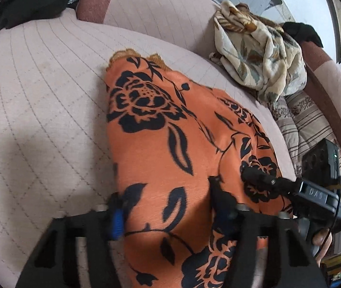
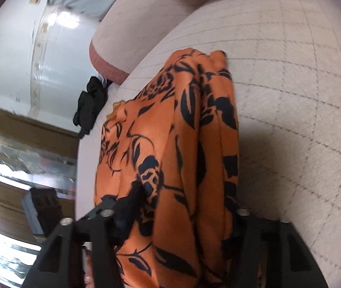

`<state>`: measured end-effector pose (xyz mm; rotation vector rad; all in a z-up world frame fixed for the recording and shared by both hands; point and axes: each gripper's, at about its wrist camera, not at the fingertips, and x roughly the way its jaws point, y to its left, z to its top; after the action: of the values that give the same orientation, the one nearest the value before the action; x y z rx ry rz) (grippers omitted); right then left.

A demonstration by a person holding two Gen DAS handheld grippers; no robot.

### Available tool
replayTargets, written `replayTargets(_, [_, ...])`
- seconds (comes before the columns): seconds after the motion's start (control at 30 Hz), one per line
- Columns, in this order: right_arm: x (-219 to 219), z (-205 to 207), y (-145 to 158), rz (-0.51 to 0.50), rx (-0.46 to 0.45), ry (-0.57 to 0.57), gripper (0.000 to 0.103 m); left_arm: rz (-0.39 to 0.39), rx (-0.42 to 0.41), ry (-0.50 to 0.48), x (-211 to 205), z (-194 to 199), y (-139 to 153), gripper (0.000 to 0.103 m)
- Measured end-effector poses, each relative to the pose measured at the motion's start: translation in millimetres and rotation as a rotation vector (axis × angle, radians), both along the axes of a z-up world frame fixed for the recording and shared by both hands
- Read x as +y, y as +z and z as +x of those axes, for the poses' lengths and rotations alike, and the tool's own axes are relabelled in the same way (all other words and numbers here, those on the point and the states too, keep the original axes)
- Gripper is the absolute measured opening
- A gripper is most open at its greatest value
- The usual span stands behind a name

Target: Fold small clothes

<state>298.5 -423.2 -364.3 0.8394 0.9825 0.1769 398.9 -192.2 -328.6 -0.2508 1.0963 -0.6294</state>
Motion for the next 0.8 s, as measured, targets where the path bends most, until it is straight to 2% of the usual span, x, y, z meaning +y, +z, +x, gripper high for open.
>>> replayTargets(0.1, [13.6,-1.3,17.5,-0.066,-0.029,-0.007,0.044,0.007,-0.039,0.011,5.9,-1.9,8.6,0.049])
replayTargets(0.17, [19.9,-2.6,28.0,-0.078,-0.054,-0.006,0.041,0.028,-0.080,0.023,11.8,-5.1,17.1,0.049])
replayTargets(0.3, [41.7,-7.2,48.6,-0.134,-0.120,0.020,0.040,0.022,-0.123,0.048,31.4,-12.3,32.5,0.049])
replayTargets(0.47, [63.6,-9.5,66.7,-0.135,-0.194,0.051,0.040,0.044,-0.187,0.083,62.1,-31.0,52.1,0.049])
replayTargets(0.6, [84.8,-14.6,75.2,-0.141,-0.229,0.091,0.040,0.037,-0.188,0.114,86.3,-41.8,60.4,0.049])
replayTargets(0.8, [97.6,-22.0,77.8,-0.113,-0.236,0.099,0.040,0.073,-0.215,0.139,103.5,-65.1,68.3,0.049])
